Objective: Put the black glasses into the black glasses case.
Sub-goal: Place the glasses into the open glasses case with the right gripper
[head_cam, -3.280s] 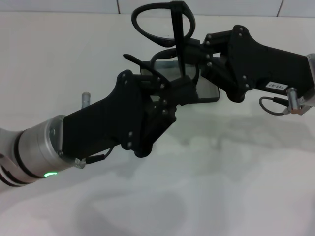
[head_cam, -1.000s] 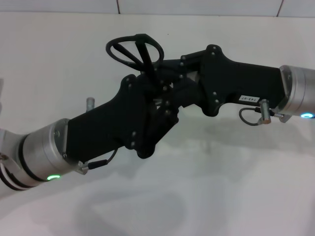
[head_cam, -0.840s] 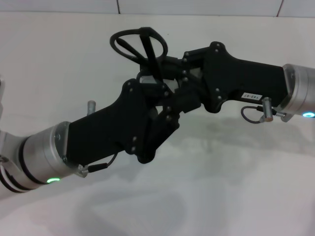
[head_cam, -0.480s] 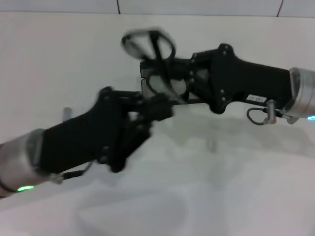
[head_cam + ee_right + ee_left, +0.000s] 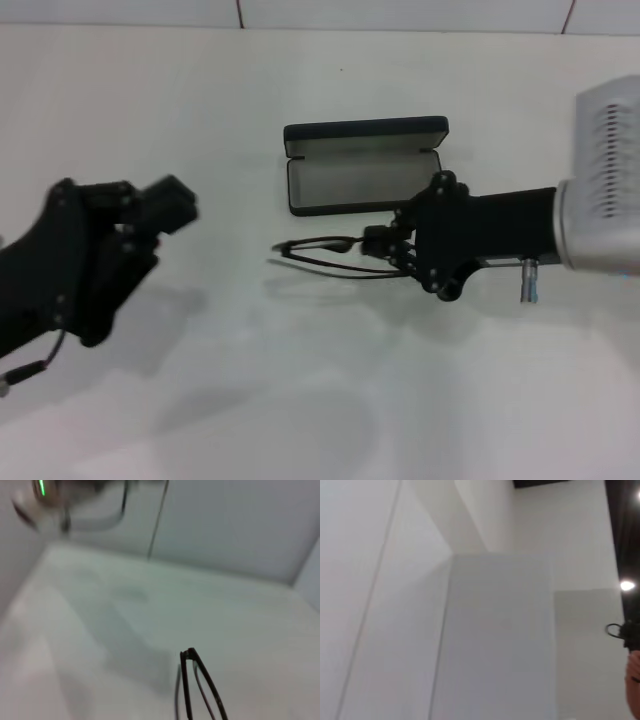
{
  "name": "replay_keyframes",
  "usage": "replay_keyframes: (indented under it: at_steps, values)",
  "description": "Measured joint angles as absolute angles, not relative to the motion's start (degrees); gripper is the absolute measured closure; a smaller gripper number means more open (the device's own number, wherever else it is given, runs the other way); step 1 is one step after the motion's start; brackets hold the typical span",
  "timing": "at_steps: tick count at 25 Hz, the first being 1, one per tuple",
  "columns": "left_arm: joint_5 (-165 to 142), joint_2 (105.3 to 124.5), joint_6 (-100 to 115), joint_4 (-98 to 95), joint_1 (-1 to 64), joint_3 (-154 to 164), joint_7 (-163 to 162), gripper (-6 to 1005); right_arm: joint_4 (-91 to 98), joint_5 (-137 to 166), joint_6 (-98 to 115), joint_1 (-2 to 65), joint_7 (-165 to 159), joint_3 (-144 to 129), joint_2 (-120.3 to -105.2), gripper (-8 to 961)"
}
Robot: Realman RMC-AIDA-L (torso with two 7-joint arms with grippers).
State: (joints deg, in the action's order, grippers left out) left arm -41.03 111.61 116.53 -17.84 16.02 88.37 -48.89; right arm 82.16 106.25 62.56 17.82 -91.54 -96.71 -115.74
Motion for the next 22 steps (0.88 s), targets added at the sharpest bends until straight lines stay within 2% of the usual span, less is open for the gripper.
replay_keyframes:
  at_steps: [11, 22]
  values:
    - [-40.98, 112.28, 116.41, -17.84, 16.05, 86.8, -48.53, 938, 89.23, 140.93, 49.17, 19.91, -112.22, -108.04, -116.15, 917]
    - [-40.96, 113.38, 116.35, -17.62, 17.41, 85.15, -48.45, 938, 82.15, 146.53, 38.43, 24.25, -111.57, -111.59, -116.17, 917]
